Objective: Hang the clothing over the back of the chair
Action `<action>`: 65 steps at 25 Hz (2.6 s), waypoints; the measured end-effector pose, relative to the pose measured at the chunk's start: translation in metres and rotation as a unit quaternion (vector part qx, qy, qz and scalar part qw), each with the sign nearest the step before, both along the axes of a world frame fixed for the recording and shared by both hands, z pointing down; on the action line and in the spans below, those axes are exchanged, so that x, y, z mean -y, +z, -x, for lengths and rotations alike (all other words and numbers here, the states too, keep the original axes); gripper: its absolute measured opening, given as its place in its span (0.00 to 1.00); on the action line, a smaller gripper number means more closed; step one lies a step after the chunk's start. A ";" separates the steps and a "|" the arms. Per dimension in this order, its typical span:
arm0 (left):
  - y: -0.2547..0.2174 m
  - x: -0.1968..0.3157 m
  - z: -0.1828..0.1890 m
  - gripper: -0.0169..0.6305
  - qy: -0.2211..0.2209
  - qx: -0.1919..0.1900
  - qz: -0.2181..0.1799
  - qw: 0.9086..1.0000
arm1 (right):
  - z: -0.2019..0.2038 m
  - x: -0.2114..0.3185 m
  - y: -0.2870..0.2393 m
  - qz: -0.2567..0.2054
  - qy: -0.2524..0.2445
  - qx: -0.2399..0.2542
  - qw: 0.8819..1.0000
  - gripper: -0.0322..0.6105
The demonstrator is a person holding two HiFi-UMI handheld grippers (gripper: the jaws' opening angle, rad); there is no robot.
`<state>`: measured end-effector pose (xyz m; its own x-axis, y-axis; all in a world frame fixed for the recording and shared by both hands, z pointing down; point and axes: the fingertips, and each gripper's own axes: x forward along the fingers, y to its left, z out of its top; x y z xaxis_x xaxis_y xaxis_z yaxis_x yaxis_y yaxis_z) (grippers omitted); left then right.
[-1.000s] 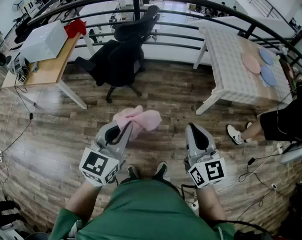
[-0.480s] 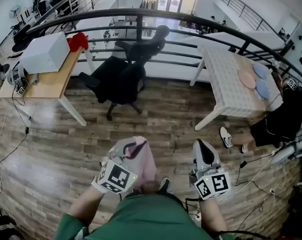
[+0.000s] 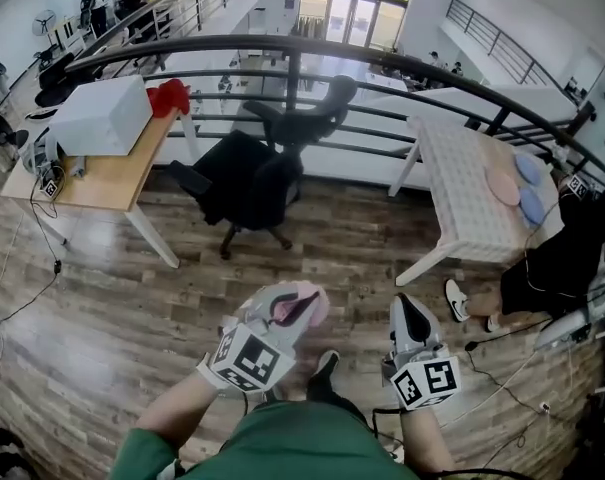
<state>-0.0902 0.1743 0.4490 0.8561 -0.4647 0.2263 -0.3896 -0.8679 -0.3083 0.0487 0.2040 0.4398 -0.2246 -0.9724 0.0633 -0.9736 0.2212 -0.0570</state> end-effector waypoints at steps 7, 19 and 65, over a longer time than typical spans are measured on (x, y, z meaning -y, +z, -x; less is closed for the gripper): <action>-0.040 0.054 -0.035 0.06 -0.040 0.004 -0.037 0.999 | -0.035 0.063 -0.013 -0.022 -0.040 0.021 0.999 0.05; -0.074 0.138 -0.131 0.06 -0.086 0.047 -0.086 0.991 | -0.139 0.140 -0.019 -0.042 -0.086 0.028 0.995 0.05; -0.290 0.561 -0.131 0.06 0.005 -0.137 -0.222 0.965 | -0.144 0.476 -0.074 -0.069 0.047 -0.024 0.996 0.05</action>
<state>0.0412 -0.3869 0.1594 0.8610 -0.4544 -0.2284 -0.5006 -0.6780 -0.5382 0.1925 -0.2716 0.3660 -0.1322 -0.9891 -0.0645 -0.9912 0.1315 0.0147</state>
